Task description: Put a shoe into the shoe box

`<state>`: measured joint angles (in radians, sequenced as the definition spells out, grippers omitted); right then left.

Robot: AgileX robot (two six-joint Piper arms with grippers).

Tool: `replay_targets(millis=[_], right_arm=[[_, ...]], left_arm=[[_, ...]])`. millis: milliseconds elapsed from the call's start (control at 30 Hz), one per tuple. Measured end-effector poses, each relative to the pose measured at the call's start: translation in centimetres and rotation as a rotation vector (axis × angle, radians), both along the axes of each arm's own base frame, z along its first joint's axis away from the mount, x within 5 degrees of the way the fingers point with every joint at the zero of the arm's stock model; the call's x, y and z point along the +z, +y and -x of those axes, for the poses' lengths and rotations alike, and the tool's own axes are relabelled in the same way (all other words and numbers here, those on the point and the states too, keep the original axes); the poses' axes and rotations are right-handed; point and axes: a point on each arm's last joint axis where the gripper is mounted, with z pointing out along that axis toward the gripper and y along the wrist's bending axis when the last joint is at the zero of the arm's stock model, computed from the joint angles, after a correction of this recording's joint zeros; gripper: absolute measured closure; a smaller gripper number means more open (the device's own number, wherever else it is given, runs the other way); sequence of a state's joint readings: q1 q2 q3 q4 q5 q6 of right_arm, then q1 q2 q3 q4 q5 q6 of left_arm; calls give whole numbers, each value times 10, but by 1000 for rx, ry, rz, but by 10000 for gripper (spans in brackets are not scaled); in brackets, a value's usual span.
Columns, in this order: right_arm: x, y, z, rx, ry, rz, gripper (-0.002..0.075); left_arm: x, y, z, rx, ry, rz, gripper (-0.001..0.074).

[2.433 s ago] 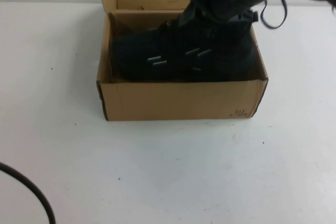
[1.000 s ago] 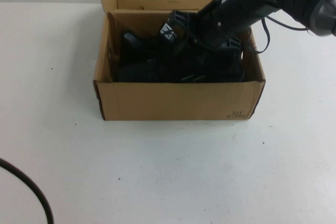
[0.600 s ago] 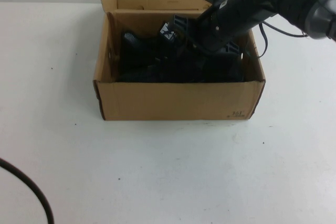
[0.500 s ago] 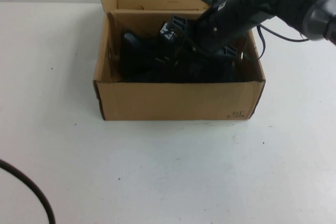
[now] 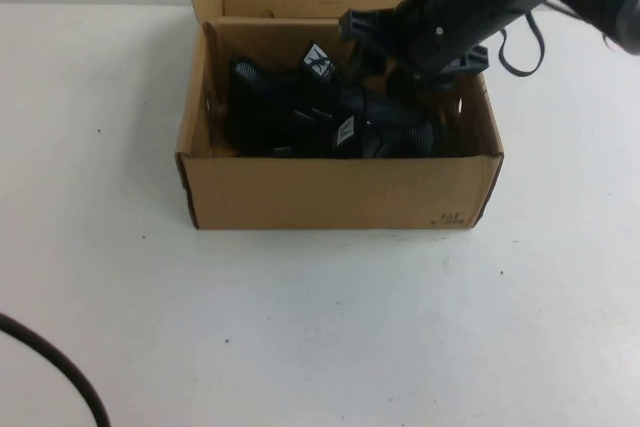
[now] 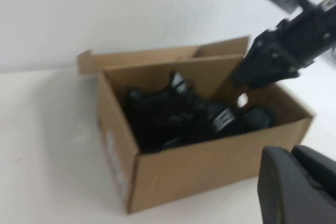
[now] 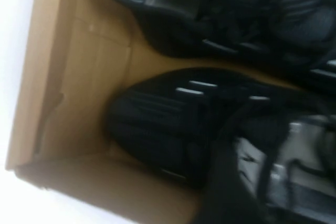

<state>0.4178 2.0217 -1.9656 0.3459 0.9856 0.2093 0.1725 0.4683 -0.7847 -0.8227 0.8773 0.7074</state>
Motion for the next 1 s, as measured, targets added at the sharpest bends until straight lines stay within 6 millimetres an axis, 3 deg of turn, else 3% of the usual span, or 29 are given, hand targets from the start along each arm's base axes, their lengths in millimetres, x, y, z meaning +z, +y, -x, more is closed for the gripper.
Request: replay_targets(millis=[200,300,433,700,867,1000], right_arm=[[41,-17,21,8,-95,77,631],[69,-26,36,2,-163,72,711],[116,-42,67,-11,-283,51,735],[202,-86,152,-56,-545,15,741],[224,-116,209,-96,-683,-5,741],[221,-137,250,-137,-801,-27,741]], left_arm=[[11,-9,3,-106,-100,74,736],[17,-11,5,-136,-141,71,736],[26,-13,12,-179,-203,-16,736],[30,0,18,-152,-270,-468,736],[28,11,14,-49,-229,-482,736],[19,13,4,15,-205,-390,736]])
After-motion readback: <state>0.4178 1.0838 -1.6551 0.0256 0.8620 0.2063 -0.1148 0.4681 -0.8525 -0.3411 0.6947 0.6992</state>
